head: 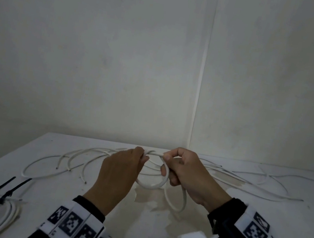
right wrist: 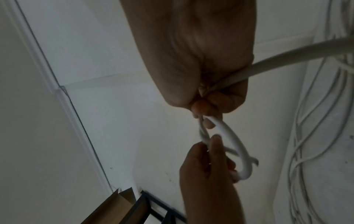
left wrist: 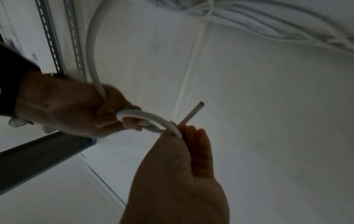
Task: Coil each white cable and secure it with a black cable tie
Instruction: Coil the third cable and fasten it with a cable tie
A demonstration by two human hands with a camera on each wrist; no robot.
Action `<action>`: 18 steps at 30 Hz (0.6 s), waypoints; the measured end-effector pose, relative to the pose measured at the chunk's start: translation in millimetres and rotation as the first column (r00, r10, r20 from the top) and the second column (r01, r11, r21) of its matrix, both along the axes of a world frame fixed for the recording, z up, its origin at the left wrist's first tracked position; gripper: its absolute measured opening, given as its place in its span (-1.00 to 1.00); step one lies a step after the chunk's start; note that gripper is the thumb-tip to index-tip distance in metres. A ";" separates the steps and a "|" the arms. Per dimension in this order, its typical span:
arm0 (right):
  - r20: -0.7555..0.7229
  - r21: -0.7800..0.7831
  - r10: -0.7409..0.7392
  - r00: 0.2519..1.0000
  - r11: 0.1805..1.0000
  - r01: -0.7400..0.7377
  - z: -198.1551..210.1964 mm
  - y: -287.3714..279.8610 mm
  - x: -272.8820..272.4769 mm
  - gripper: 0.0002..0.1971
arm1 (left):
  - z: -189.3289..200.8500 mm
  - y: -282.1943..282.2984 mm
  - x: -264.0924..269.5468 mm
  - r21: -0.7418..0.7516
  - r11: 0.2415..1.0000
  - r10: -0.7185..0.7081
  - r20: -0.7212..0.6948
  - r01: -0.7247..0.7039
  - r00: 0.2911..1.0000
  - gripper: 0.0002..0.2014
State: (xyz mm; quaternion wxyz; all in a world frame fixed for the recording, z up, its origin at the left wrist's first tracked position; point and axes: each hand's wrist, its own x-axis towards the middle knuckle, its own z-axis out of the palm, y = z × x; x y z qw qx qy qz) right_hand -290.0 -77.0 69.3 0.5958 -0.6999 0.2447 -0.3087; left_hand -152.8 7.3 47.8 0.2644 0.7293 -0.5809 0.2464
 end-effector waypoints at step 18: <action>0.034 -0.396 -0.108 0.994 0.911 0.112 -2.9 -16.1 -5.9 -0.83 | 13.9 11.1 -11.6 -0.209 0.914 -0.316 -0.904 0.348 0.288 -0.62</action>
